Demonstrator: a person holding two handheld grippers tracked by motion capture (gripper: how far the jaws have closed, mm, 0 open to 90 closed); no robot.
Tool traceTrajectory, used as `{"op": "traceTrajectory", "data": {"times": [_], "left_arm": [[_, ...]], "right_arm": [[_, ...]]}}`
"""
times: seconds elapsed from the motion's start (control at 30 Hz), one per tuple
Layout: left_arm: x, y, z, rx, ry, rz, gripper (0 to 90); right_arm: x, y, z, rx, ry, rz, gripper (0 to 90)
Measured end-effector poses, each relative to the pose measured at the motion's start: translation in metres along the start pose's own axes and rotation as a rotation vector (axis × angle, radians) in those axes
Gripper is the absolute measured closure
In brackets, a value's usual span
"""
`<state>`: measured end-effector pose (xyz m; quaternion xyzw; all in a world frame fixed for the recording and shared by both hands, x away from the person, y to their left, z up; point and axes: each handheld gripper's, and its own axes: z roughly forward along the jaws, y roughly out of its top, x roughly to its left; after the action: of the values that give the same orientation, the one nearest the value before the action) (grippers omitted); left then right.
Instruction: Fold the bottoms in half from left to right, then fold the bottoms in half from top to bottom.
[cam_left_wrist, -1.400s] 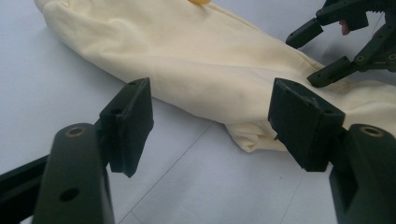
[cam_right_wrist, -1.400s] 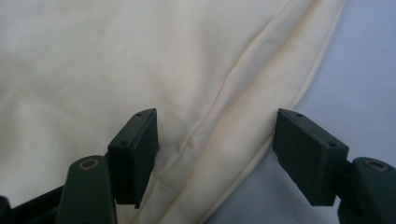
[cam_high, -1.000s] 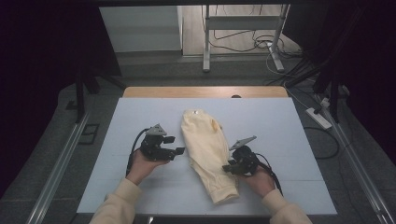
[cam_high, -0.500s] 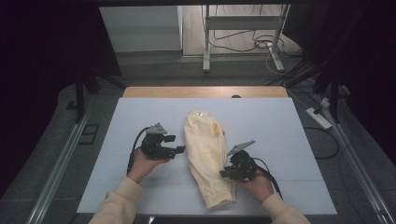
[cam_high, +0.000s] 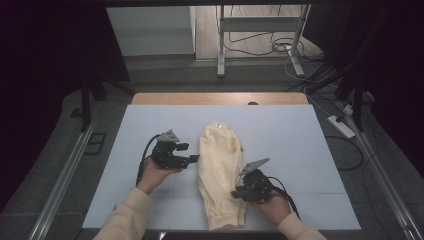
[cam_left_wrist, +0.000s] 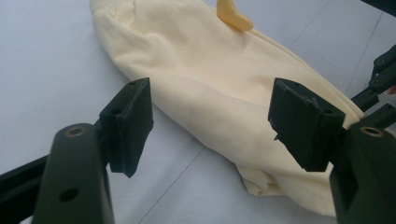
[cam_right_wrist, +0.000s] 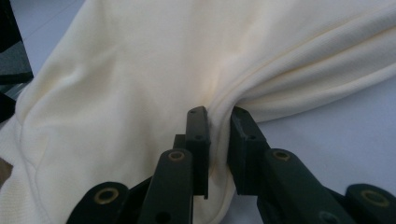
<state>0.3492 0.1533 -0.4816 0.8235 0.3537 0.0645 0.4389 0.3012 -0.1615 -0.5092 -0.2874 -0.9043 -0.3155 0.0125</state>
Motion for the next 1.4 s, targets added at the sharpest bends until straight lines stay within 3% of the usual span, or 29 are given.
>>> {"op": "traceTrajectory", "data": {"times": [0.13, 0.23, 0.3, 0.43, 0.6, 0.87, 1.4], "left_arm": [[0.001, -0.001, -0.002, -0.003, 0.004, -0.002, 30.9], [0.0, -0.001, -0.003, -0.004, 0.006, 0.0, 30.8], [-0.001, -0.001, -0.003, -0.001, 0.008, 0.0, 30.5], [-0.001, -0.001, -0.004, -0.005, 0.008, 0.002, 30.3], [-0.002, -0.002, -0.004, 0.002, 0.005, 0.003, 30.1], [-0.005, -0.004, -0.01, -0.003, 0.017, 0.002, 29.8], [-0.005, -0.007, -0.015, -0.012, 0.024, 0.003, 29.7]], "right_arm": [[0.001, 0.001, -0.001, 0.01, -0.029, -0.044, 74.2], [0.002, 0.003, -0.004, 0.003, -0.072, -0.105, 56.6], [-0.001, 0.005, -0.009, -0.035, -0.089, -0.101, 46.3], [-0.007, 0.009, -0.019, -0.105, -0.11, -0.076, 38.7], [-0.015, 0.01, -0.03, -0.178, -0.116, -0.055, 36.2], [-0.025, 0.014, -0.042, -0.232, -0.123, -0.039, 34.7], [-0.03, 0.021, -0.036, -0.207, -0.16, -0.063, 34.4]]}}
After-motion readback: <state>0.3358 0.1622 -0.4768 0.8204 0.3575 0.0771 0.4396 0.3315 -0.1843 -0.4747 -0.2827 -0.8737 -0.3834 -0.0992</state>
